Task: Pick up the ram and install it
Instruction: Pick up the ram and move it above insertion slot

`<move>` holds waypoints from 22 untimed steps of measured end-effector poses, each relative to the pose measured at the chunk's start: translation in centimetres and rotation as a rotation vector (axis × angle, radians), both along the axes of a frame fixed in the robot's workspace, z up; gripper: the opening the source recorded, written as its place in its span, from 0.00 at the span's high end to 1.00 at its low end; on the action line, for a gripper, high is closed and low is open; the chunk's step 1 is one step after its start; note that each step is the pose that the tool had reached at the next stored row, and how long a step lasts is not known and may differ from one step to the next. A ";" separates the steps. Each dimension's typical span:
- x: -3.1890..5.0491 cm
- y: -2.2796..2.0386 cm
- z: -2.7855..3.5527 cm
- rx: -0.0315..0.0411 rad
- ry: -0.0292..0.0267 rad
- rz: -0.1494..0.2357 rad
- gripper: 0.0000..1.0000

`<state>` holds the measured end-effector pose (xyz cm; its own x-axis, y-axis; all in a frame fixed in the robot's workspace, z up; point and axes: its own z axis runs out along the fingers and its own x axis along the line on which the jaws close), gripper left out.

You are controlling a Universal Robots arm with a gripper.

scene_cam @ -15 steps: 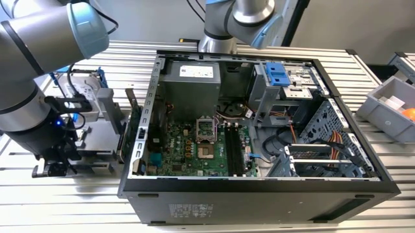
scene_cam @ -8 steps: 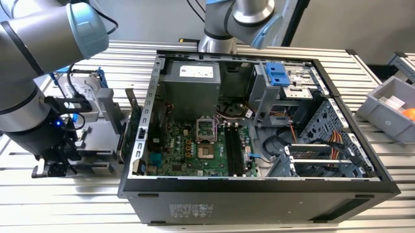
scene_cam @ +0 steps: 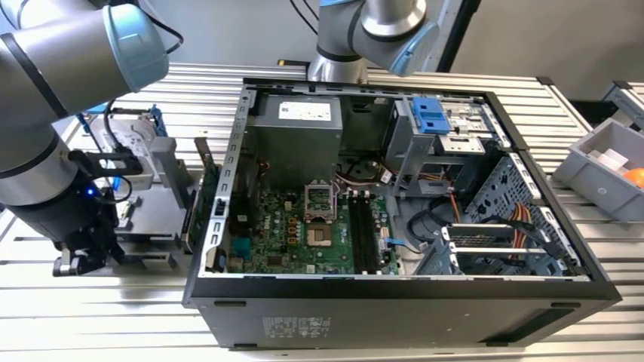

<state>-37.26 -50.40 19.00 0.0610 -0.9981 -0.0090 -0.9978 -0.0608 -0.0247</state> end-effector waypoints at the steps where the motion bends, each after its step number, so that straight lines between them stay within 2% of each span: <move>1: 0.00 -0.01 0.00 0.0000 0.0000 0.000 1.00; 22: 0.00 -0.24 0.02 0.0002 -0.0002 0.000 1.00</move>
<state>-37.26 -50.63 19.02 0.0610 -0.9981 -0.0092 -0.9978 -0.0608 -0.0249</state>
